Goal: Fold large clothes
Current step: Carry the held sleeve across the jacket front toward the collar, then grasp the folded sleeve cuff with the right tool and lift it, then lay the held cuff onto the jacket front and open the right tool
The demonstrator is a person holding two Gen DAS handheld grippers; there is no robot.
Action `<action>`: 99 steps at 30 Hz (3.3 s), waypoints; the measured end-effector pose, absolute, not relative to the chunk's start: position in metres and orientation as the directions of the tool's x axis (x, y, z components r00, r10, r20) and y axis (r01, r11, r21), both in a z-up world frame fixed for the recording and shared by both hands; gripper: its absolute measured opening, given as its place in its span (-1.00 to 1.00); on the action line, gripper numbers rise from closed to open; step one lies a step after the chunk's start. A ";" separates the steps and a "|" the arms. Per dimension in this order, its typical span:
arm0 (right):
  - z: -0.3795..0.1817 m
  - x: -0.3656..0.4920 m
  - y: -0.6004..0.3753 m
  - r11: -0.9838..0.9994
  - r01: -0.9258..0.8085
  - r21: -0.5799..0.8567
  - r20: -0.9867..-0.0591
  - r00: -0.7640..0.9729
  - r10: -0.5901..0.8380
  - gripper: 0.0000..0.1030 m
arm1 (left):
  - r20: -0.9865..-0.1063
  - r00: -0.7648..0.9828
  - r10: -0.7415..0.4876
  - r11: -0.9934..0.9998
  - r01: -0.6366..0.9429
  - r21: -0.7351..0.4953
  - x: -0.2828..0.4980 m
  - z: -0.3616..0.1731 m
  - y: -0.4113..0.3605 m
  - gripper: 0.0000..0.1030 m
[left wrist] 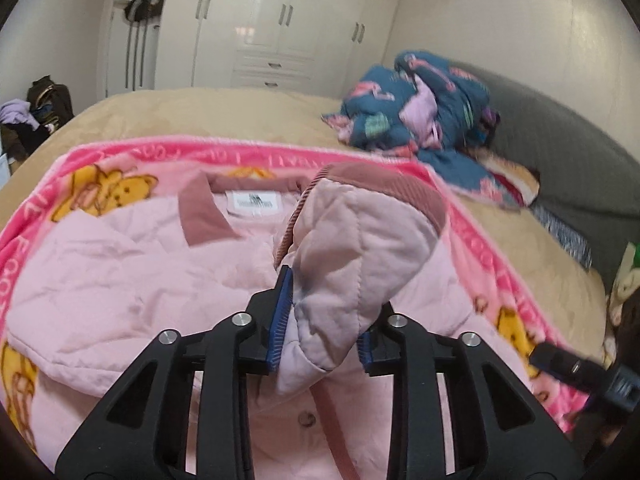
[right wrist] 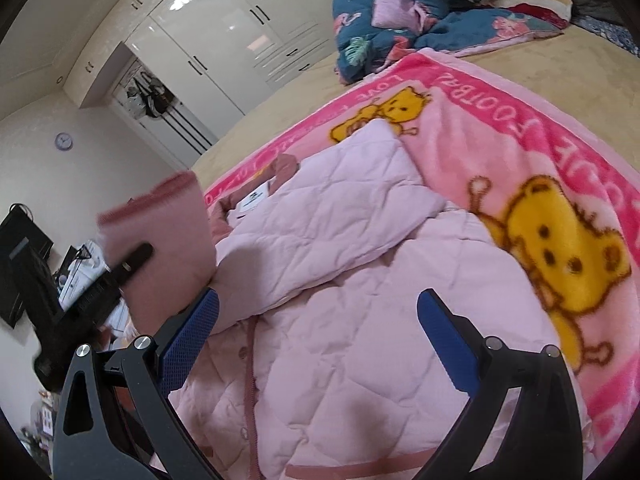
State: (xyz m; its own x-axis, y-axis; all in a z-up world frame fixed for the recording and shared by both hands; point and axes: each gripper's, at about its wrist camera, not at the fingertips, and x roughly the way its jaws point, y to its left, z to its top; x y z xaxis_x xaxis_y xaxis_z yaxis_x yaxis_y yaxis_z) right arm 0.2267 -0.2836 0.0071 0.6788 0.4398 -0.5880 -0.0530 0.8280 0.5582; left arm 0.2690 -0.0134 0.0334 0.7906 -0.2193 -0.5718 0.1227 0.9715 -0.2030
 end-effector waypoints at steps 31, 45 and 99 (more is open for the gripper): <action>-0.009 0.238 -0.225 0.828 -0.098 0.552 -0.638 0.590 0.495 0.92 | -0.710 0.685 -0.166 0.981 0.044 -0.187 0.200 0.019 0.077 0.82; -0.052 0.265 -0.168 0.790 -0.100 0.605 -0.663 0.486 0.569 0.92 | -0.678 0.735 0.001 0.938 -0.236 -0.254 0.169 0.035 0.207 0.82; 0.039 0.338 -0.169 0.911 -0.361 0.201 -0.643 0.653 0.401 -0.35 | -0.746 0.657 -0.114 0.965 -0.104 -0.240 0.293 0.009 0.154 0.82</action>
State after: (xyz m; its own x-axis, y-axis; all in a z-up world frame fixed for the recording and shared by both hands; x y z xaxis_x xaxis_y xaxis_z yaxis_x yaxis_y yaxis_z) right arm 0.3379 -0.1695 0.0385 0.6529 0.4005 -0.6429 -0.3608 0.9107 0.2009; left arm 0.2928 0.1542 0.0094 0.6566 -0.1144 -0.7455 -0.1044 0.9651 -0.2401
